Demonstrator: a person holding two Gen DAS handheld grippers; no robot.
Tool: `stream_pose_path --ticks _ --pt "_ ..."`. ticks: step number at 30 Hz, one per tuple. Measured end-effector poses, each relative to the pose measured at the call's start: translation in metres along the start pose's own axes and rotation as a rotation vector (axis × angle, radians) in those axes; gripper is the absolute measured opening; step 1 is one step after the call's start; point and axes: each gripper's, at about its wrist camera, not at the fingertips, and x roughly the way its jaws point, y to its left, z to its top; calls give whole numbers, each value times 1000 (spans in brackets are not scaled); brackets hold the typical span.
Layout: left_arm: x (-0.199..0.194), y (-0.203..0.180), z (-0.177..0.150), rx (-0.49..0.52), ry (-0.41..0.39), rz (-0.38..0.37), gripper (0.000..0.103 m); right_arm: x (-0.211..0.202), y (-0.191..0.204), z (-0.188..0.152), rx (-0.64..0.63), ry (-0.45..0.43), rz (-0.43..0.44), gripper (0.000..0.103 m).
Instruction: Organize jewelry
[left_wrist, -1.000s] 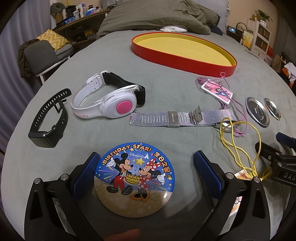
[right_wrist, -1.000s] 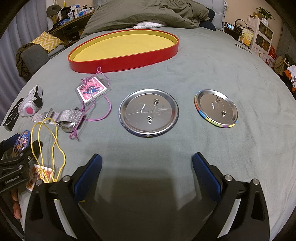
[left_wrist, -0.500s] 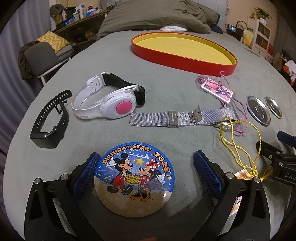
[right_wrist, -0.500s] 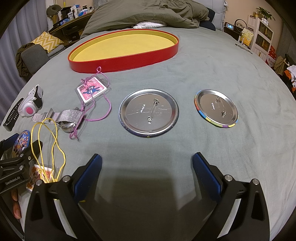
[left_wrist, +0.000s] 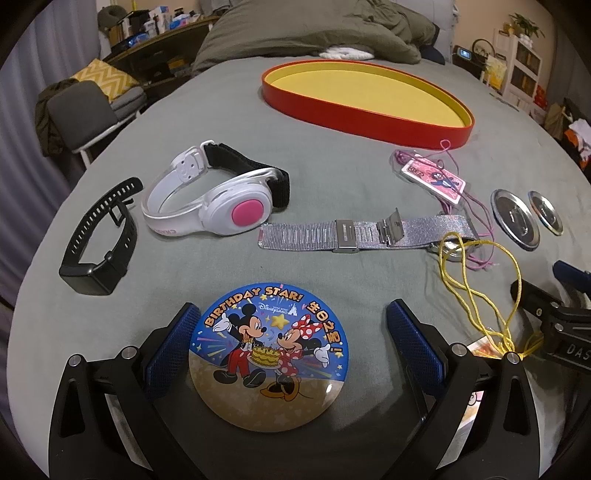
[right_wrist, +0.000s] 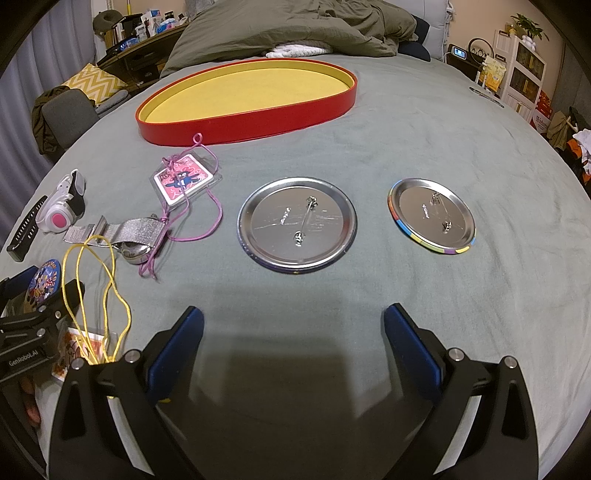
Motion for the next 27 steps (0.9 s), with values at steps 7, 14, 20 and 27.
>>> stream_pose_path --ticks 7,14,20,27 --pt "1 -1 0 3 0 2 98 1 7 1 -8 16 -15 95" --pt "-15 7 3 -30 -14 -35 98 6 5 22 -43 182 -20 95" --pt "-52 6 11 -68 -120 -133 98 -11 6 52 -100 252 83 95" --pt "-69 -29 57 -37 -149 -223 98 -91 5 116 -146 -41 -4 95"
